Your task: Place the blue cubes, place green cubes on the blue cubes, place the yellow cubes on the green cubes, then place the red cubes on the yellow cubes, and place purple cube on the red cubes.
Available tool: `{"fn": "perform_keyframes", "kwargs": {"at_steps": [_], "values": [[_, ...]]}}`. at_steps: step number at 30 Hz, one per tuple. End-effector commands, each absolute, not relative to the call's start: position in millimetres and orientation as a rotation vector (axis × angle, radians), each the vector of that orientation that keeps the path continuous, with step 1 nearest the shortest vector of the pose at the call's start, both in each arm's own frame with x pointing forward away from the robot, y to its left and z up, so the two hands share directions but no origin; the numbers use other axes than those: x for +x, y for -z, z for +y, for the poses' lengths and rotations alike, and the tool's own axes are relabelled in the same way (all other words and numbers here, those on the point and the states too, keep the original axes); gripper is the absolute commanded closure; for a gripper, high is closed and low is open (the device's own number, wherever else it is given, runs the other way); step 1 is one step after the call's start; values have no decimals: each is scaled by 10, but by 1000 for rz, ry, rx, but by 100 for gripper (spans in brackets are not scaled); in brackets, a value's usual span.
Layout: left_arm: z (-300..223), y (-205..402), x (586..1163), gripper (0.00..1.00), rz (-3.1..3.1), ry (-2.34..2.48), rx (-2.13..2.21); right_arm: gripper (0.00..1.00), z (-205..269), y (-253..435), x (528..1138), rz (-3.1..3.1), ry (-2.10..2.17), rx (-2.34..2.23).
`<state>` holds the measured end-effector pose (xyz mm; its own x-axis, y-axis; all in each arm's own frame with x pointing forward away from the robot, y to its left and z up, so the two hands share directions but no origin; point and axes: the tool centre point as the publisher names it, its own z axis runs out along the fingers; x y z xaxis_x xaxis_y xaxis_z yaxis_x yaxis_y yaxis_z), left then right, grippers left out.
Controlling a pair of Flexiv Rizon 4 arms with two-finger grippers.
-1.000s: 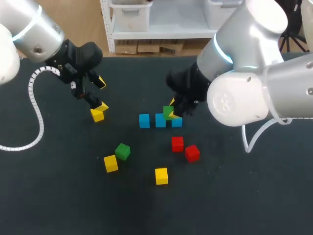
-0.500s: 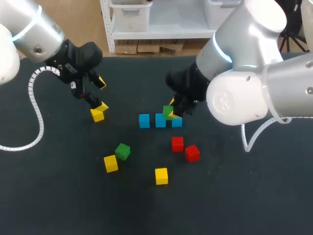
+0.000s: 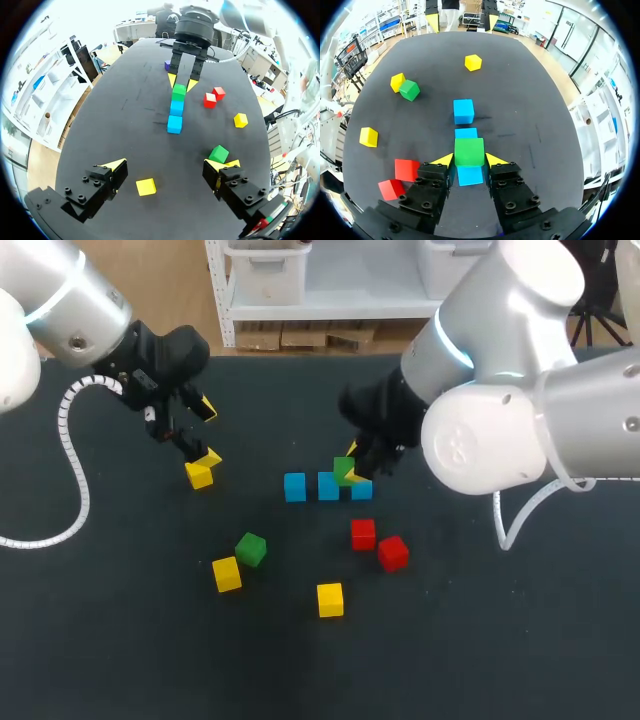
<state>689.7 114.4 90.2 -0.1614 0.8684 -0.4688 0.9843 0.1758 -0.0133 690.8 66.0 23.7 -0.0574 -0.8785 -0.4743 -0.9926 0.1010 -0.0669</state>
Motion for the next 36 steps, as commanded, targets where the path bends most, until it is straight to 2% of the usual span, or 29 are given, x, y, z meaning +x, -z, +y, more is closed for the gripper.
{"fn": "perform_keyframes", "kwargs": {"at_steps": [1, 7, 15, 17, 18, 19, 36], "values": [[1156, -899, 6890, 0, 2099, 453, 1756, 68, 662, -228, 6939, 1991, -398, -1831], [1156, -899, 6890, 0, 2099, 453, 1756, 55, 660, -218, 6946, 1991, -402, -1834], [1156, -899, 6890, 0, 2099, 453, 1756, 50, 666, -222, 6945, 1990, -404, -1837], [1156, -899, 6890, 0, 2099, 453, 1756, 26, 665, -223, 6946, 1991, -403, -1839], [1156, -899, 6890, 0, 2099, 453, 1756, 7, 663, -229, 6948, 1992, -402, -1840], [1156, -899, 6890, 0, 2099, 453, 1756, 0, 656, -242, 6948, 1994, -401, -1840], [1156, -899, 6890, 0, 2099, 453, 1756, 0, 108, -744, 6828, 1926, -564, -1690]]}}
